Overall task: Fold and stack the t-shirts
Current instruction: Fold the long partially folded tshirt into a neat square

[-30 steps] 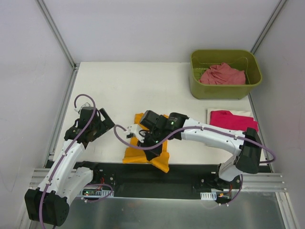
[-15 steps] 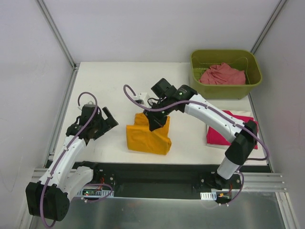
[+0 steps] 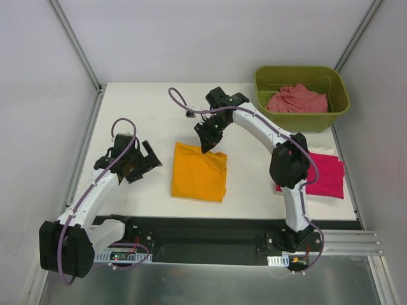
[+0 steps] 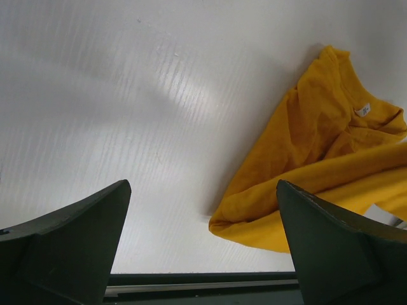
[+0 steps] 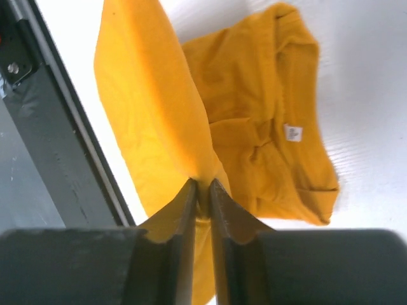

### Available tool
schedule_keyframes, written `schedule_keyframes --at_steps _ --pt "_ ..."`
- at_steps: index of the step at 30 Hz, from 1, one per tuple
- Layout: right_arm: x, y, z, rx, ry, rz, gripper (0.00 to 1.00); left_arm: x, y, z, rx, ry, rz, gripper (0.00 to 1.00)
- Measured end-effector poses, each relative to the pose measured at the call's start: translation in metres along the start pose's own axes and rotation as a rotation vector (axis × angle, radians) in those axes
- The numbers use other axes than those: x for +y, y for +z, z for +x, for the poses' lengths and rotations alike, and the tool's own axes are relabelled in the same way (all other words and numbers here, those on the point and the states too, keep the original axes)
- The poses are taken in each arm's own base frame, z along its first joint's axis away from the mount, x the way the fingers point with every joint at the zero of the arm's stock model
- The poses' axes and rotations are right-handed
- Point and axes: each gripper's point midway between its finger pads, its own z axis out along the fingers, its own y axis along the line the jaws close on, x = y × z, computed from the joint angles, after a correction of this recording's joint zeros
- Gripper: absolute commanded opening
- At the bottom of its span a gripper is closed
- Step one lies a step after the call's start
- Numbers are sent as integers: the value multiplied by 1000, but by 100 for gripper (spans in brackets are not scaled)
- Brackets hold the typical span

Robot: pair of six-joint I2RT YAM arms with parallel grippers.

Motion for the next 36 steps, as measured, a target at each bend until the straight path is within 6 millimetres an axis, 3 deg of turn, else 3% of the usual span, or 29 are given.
schedule_keyframes --at_steps 1,2,5,8,12,15,20,24,26,30,36 --pt "-8 3 0 2 13 -2 32 -1 1 0 3 1 2 99" --pt "-15 6 1 5 26 -4 50 -1 1 0 6 2 3 99" --pt "-39 12 2 17 61 17 81 -4 2 -2 10 6 9 99" --pt "-64 14 -6 6 77 69 100 -8 3 -5 13 7 14 99" --pt "-83 4 -14 -20 92 152 100 -18 2 -9 25 15 39 99" --pt "-82 -5 -14 -60 120 201 100 -33 -1 -12 34 28 100 99" --pt "-42 -27 7 -181 249 220 100 -73 -9 -2 80 99 272 99" --pt "8 -45 10 -352 334 111 100 -110 -12 30 183 202 415 99" --pt "16 -45 2 -401 367 66 100 -120 -6 49 248 240 443 99" --pt "2 -20 -3 -394 451 34 100 -118 14 72 344 256 424 99" --pt "-42 42 34 -234 616 84 100 -94 40 91 408 236 355 99"
